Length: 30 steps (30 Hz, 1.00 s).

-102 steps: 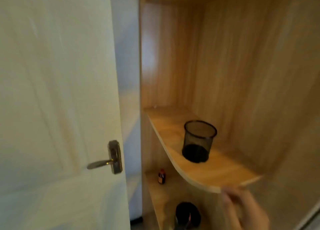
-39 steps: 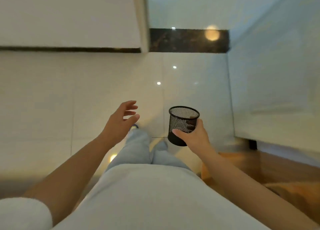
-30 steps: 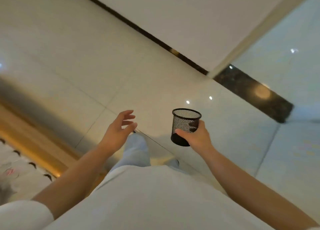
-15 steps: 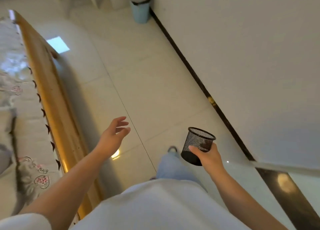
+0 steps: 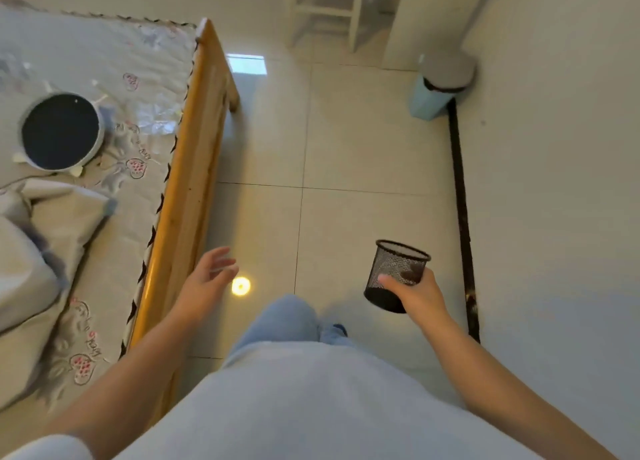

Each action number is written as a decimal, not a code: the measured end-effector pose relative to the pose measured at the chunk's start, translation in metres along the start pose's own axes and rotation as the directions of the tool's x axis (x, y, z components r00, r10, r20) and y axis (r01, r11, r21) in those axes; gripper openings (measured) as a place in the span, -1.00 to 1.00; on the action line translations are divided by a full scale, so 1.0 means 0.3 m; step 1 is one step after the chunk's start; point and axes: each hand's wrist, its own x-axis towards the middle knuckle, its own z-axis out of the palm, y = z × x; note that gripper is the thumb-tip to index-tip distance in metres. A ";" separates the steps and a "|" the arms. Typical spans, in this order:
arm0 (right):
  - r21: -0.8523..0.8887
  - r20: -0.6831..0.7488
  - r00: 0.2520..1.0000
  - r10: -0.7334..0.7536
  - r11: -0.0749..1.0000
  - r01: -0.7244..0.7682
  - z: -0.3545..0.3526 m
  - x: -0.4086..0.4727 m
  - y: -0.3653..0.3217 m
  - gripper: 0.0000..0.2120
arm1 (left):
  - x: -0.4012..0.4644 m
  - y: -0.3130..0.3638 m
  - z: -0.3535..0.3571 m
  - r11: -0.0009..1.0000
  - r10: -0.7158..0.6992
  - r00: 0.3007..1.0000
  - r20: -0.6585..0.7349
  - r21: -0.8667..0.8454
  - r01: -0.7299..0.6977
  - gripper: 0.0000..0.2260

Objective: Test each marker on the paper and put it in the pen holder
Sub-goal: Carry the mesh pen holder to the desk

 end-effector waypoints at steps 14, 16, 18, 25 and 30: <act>-0.050 -0.053 0.999 0.000 0.999 -0.003 0.162 0.780 -0.767 -0.40 | 1.041 0.565 -0.145 1.000 0.005 0.991 0.135 0.012 -0.007 -0.69; -0.045 -0.058 0.998 -0.002 0.999 0.000 0.179 0.882 -0.870 -0.39 | 1.216 0.730 -0.172 0.998 0.054 0.989 0.135 0.017 -0.057 -0.69; -0.041 -0.073 0.997 0.021 0.999 -0.024 0.195 0.969 -0.954 -0.38 | 1.360 0.873 -0.187 0.995 0.093 0.984 0.152 0.012 -0.096 -0.68; -0.024 -0.043 0.998 0.035 0.999 -0.036 0.254 1.433 -1.285 -0.38 | 1.860 1.152 -0.208 0.996 0.092 0.985 0.146 0.001 -0.093 -0.69; -0.155 0.065 0.998 -0.012 0.988 0.022 0.229 1.753 -1.607 -0.42 | 2.068 1.231 -0.232 0.992 -0.112 0.994 0.003 -0.058 0.112 -0.71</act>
